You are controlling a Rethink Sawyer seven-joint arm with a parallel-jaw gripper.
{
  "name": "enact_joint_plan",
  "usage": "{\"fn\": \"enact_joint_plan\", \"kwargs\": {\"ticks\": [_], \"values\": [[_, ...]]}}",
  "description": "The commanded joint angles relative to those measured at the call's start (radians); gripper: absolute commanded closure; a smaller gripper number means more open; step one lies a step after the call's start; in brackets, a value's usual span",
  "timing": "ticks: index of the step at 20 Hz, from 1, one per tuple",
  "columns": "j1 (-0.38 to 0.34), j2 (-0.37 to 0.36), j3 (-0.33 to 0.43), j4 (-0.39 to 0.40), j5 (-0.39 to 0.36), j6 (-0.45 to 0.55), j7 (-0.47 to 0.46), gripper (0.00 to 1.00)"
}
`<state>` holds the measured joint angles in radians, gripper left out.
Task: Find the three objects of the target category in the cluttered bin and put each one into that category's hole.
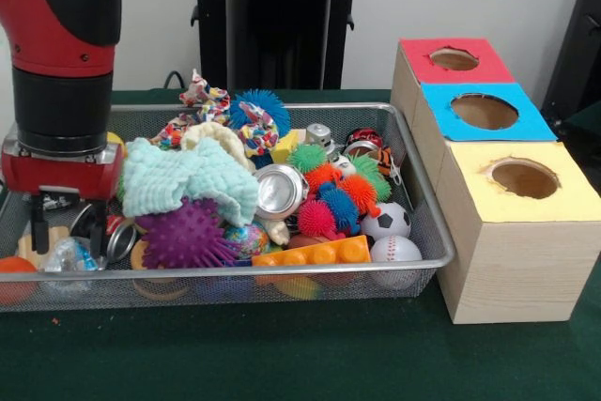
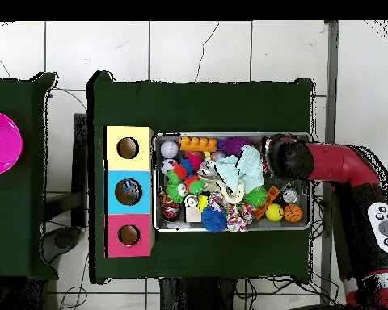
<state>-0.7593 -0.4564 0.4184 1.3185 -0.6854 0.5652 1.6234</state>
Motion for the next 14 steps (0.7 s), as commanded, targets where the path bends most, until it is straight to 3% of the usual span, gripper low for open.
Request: {"fn": "enact_joint_plan", "kwargs": {"ticks": [1, 6, 14], "values": [[0.013, -0.007, 0.049, 0.08, 0.033, 0.123, -0.118, 0.0], [0.033, -0.006, 0.032, 0.093, 0.048, 0.118, -0.086, 0.0], [0.095, 0.01, -0.066, 0.019, -0.058, 0.17, -0.159, 0.0]]}}
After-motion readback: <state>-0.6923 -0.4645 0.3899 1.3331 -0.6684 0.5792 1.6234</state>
